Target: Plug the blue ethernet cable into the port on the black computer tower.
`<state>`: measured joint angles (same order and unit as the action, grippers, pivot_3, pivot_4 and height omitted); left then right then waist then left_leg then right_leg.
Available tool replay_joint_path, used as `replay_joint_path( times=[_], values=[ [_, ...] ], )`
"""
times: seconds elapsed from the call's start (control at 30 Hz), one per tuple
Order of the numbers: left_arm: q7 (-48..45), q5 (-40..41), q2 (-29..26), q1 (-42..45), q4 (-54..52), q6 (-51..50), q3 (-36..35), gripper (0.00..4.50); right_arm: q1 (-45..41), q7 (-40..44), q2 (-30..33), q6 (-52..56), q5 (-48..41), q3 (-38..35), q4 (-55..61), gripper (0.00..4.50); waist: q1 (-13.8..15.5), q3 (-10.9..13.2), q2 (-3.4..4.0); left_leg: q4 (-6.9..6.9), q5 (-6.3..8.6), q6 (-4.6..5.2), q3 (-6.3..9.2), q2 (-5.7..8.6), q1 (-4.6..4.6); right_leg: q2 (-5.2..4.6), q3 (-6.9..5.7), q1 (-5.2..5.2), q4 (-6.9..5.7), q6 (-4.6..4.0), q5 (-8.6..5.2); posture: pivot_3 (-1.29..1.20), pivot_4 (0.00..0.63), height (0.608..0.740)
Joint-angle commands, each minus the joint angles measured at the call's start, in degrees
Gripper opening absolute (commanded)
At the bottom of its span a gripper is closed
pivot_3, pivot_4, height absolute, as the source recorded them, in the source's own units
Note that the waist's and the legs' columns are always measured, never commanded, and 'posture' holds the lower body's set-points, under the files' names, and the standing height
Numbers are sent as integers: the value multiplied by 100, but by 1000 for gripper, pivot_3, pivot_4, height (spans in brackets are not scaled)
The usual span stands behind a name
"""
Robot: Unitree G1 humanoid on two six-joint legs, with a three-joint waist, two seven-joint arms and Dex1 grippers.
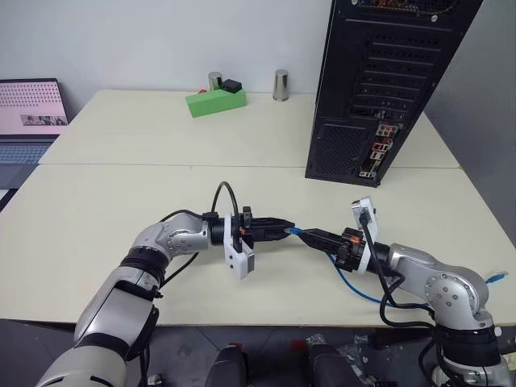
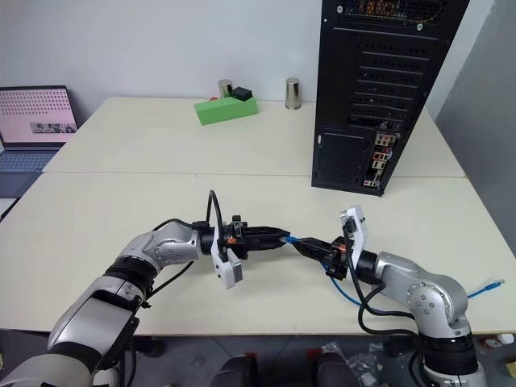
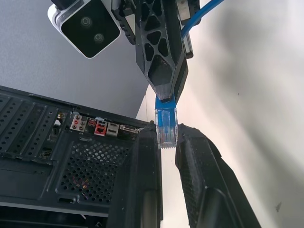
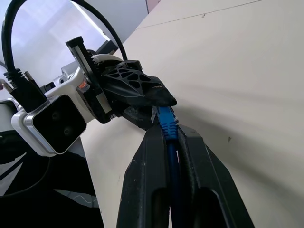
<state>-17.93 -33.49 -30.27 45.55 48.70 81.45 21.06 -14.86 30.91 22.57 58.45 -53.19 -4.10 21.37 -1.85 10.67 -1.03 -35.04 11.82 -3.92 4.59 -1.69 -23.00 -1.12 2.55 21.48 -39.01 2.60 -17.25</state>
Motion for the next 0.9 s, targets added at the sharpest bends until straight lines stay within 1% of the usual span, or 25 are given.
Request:
replay_joint_path(
  times=[0.03, 0.07, 0.13, 0.2, 0.23, 0.3, 0.37, 0.43, 0.5, 0.57, 0.6, 0.63, 0.7, 0.8, 0.9],
  values=[
    [-124, 385, -47, -13, -13, -70, 199, 1321, -131, 15, 40, 31, -230, -176, 40, 5, 1, 0, 0, 0, 0, 0, 0, 0, 0, 0, 0, 0, 0, 0, 0, 0, 150, 740],
    [-207, 515, -59, -25, 19, -109, 261, 1589, -135, 24, 53, 39, -239, -188, 37, 5, 0, 0, 0, 0, 0, 0, 0, 0, 0, 0, 0, 0, 0, 0, 0, 0, 150, 740],
    [-328, 726, -81, -39, 27, -152, 355, 1930, -135, 33, 78, 53, -255, -210, 43, 5, -1, 0, 0, 0, 0, 0, 0, 0, 0, 0, 0, 1, 0, 0, 0, 0, 150, 740],
    [-627, 1220, -67, -81, 59, -407, 447, 2256, -126, 52, 134, 24, -216, -218, 70, 4, -1, 0, 0, 1, 0, 0, 0, 0, 0, 0, 0, 0, 0, 0, 0, 0, 150, 740],
    [-935, 1625, -64, -125, 55, -620, 529, 2464, -118, 30, 155, -13, -188, -246, 84, 4, -1, 0, 0, 1, 0, 0, -1, 0, 0, 0, 1, 0, 0, 0, 0, 0, 150, 740],
    [-1920, 2876, 9, -337, -223, -1692, 442, 2860, -78, -83, 262, -261, 97, -308, 202, 3, -5, 0, 1, 1, 0, 0, 0, 0, 0, 0, 1, 0, 0, 0, 0, 0, 150, 740],
    [-2851, 3979, 41, -551, -794, -3100, 237, 3243, 30, -293, 365, -570, 433, -449, 445, 3, -13, 0, 1, 2, 0, 0, 0, -1, 0, 0, 1, 2, -2, -1, 0, 0, 150, 740],
    [-3445, 4738, 17, -704, -1443, -4438, 73, 3628, 151, -559, 378, -787, 642, -588, 706, 3, -14, 1, 2, 3, 0, 0, 0, -2, -3, 0, -1, 4, -2, -2, 0, 0, 150, 740],
    [-3669, 5134, 2, -799, -1991, -5550, -67, 4014, 281, -835, 351, -997, 886, -666, 932, 2, -18, 1, 2, 4, 0, 0, 2, -2, -7, 0, -1, 7, -2, -2, -1, 0, 150, 740],
    [-3649, 5170, 14, -892, -2429, -6214, -153, 4422, 428, -970, 381, -1179, 1131, -681, 1059, 2, -19, 1, 2, 3, 0, 0, 4, -2, -7, 1, -2, 6, -1, -1, -2, 0, 150, 740],
    [-3443, 5258, 88, -828, -2613, -6769, -275, 4500, 403, -1322, 267, -1342, 1491, -568, 1115, 2, -16, 1, 2, 3, 0, 0, 3, -2, -5, 1, -1, 5, -1, 0, -2, 0, 150, 740],
    [-3193, 5326, 190, -767, -2790, -7276, -398, 4500, 359, -1678, 160, -1491, 1862, -435, 1149, 2, -14, 1, 2, 3, 0, 0, 2, -2, -4, 1, 0, 5, -1, 2, -3, 0, 150, 740],
    [-2744, 5349, 389, -721, -3162, -8087, -544, 4500, 331, -2121, -16, -1666, 2288, -332, 1197, 2, -16, 1, 2, 3, 0, 0, 4, -2, -3, 3, 0, 5, -1, 3, -4, 0, 150, 740],
    [-1867, 5161, 833, -705, -3674, -8992, -773, 4500, 24, -3072, -517, -1947, 3147, -124, 977, 2, -17, 1, 2, 3, 0, 0, 4, -2, -3, 3, 2, 7, -3, 6, -5, 0, 150, 740],
    [-1231, 4897, 1177, -728, -3948, -9308, -941, 4500, -227, -3613, -905, -2165, 3662, -94, 689, 1, -13, 1, 2, 3, -1, -1, 3, -1, -4, 3, 4, 9, -3, 2, -3, 0, 150, 740]
  ],
)
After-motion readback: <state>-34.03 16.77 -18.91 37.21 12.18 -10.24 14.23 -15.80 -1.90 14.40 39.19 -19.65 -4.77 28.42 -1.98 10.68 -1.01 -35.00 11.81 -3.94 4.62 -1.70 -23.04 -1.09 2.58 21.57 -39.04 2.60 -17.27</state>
